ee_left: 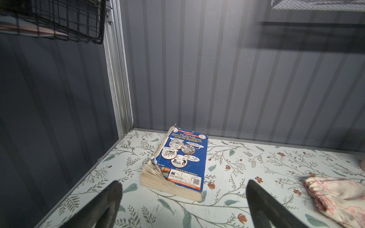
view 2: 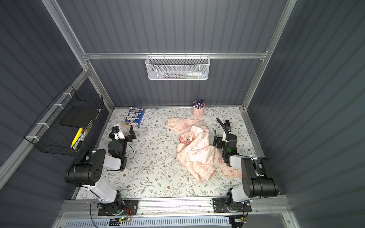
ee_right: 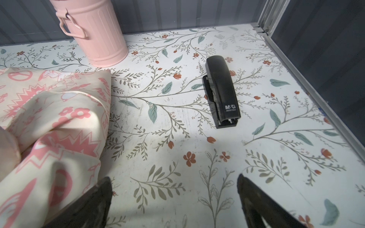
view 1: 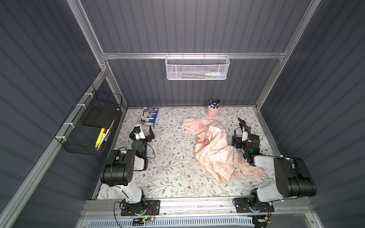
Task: Unzip the jacket
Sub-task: Flatten out the jacket at the center of the board.
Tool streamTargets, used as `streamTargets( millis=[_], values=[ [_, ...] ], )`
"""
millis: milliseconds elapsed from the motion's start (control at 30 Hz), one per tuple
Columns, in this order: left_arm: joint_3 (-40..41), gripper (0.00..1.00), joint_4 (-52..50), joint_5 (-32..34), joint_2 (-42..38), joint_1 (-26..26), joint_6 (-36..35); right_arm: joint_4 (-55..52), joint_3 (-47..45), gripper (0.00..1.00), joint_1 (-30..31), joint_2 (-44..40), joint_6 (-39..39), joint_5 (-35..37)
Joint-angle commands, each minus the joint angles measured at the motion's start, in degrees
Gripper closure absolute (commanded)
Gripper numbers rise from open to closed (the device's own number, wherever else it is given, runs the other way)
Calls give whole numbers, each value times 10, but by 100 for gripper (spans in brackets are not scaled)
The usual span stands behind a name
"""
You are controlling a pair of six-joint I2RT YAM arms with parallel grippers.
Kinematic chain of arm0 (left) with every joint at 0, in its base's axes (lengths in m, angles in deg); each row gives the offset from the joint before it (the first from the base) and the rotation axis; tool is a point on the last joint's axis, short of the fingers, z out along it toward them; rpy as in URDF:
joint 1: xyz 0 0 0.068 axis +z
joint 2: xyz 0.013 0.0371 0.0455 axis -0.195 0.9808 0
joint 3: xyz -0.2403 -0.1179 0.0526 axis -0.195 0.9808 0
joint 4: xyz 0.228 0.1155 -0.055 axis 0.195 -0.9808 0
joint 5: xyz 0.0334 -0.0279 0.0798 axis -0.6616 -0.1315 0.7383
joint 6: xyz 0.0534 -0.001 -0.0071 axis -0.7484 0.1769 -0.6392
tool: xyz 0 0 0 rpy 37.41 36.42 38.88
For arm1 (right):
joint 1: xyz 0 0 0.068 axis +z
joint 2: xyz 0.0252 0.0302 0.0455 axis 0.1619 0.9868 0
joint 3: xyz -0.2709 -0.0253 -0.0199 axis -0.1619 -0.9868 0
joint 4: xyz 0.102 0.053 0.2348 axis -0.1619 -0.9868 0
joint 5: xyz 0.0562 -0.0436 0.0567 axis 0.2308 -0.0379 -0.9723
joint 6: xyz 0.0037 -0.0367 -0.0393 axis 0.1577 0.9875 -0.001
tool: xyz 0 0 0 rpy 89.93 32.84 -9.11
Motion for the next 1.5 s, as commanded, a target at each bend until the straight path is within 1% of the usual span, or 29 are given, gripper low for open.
streamTargets(
  millis=[0,100,233,300,400,433,467,500,533,567,600,633,667,733,800,867,900,967,1067,1133,1233,1300,1367,1467],
  values=[
    [-22,1,-34,18,-28,-7,-13,-12,24,1,-3,-14,10,-12],
    [-46,1,-121,37,-78,-12,-8,-105,42,1,-2,-72,8,-20],
    [-85,1,-233,56,-140,-14,33,-155,33,1,-2,-173,-38,15],
    [-114,1,-286,57,-153,-14,52,-185,37,1,-4,-209,-62,23],
    [-174,1,-385,97,-155,-14,102,-247,60,1,-8,-251,-79,4],
    [-193,1,-412,94,-153,-12,117,-267,68,1,-10,-265,-89,3],
    [-216,1,-452,107,-150,-11,136,-287,76,1,-11,-277,-108,18],
    [-233,1,-484,114,-146,-10,152,-306,84,1,-12,-285,-138,49],
    [-256,1,-513,114,-141,-9,165,-333,94,1,-12,-290,-191,103],
    [-275,1,-541,106,-137,-9,173,-361,106,1,-13,-288,-252,172],
    [-285,1,-550,96,-136,-9,176,-387,117,1,-16,-282,-281,213],
    [-292,1,-559,82,-137,-9,183,-436,140,1,-24,-275,-321,215],
    [-301,1,-574,80,-137,-9,201,-471,160,1,-30,-266,-334,209],
    [-328,1,-612,70,-131,-9,228,-506,189,1,-33,-252,-343,184],
    [-353,1,-635,26,-119,-9,231,-507,203,1,-33,-238,-334,143],
    [-381,1,-642,-11,-101,-9,219,-500,214,1,-33,-222,-321,74],
    [-390,1,-644,-42,-93,-11,216,-498,219,1,-33,-215,-315,38],
    [-400,1,-649,-92,-79,-15,217,-476,231,1,-33,-191,-297,-52],
    [-410,1,-655,-125,-64,-38,231,-499,273,1,-29,-142,-289,-150],
    [-427,1,-674,-120,-50,-66,229,-517,301,1,-14,-109,-274,-173],
    [-447,1,-690,-126,-30,-99,229,-555,343,3,24,-65,-237,-172],
    [-452,1,-689,-152,-18,-106,240,-582,370,5,47,-33,-223,-166],
    [-452,1,-681,-172,-10,-111,252,-594,389,10,68,-2,-215,-170],
    [-451,1,-673,-180,-7,-122,261,-603,415,15,97,37,-209,-179]
  ],
)
